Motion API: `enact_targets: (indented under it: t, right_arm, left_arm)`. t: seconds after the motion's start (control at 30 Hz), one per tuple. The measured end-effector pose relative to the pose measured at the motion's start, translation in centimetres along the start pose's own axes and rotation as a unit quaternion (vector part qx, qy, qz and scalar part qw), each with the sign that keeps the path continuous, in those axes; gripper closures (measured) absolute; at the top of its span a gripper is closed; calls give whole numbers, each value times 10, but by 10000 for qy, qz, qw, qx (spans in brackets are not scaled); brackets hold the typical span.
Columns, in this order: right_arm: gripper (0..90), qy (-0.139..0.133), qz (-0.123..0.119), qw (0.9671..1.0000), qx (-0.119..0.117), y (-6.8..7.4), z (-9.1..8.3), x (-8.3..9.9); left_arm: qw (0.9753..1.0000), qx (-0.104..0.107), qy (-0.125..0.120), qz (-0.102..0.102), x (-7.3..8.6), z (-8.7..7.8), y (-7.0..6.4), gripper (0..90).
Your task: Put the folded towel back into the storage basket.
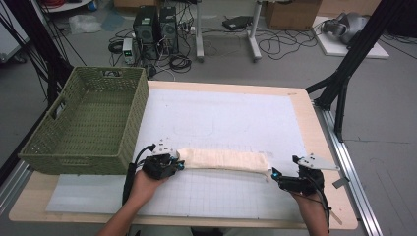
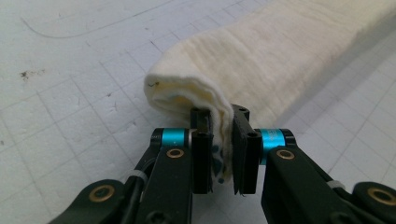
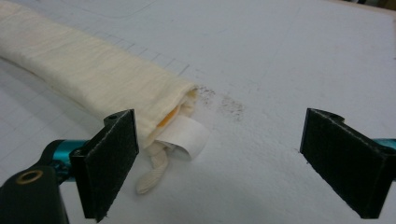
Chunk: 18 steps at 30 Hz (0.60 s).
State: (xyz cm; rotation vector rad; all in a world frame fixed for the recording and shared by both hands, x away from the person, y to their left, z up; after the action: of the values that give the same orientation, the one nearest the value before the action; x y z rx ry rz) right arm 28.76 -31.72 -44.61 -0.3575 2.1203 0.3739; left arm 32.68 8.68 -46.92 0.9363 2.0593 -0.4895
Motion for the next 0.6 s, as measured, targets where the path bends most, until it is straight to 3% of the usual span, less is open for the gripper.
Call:
enact_targets:
  t: [0.17, 0.33, 0.6]
  right_arm:
    - [109, 187, 50, 9997, -145, 9, 13, 0]
    - [257, 129, 217, 9993, -265, 16, 22, -3]
    - [444, 594, -131, 9973, -409, 27, 42, 5]
  left_arm:
    - [9997, 2, -211, -75, -3, -4, 2, 795]
    - [9997, 12, -224, -82, -3, -6, 2, 792]
    - [9997, -45, -219, -75, -2, -7, 3, 792]
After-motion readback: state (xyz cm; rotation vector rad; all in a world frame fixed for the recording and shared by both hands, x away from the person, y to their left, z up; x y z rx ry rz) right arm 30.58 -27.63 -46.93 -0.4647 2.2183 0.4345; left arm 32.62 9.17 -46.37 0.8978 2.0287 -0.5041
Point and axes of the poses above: each handheld gripper's, and its own axes: z roughly forward along the jaws, x roughly out of its underside, y roughly to its left, the point moved 4 cm from there along z, roughly forward along the jaws, and after that the axes turned 9 degrees about z, right-handed, at the moved point
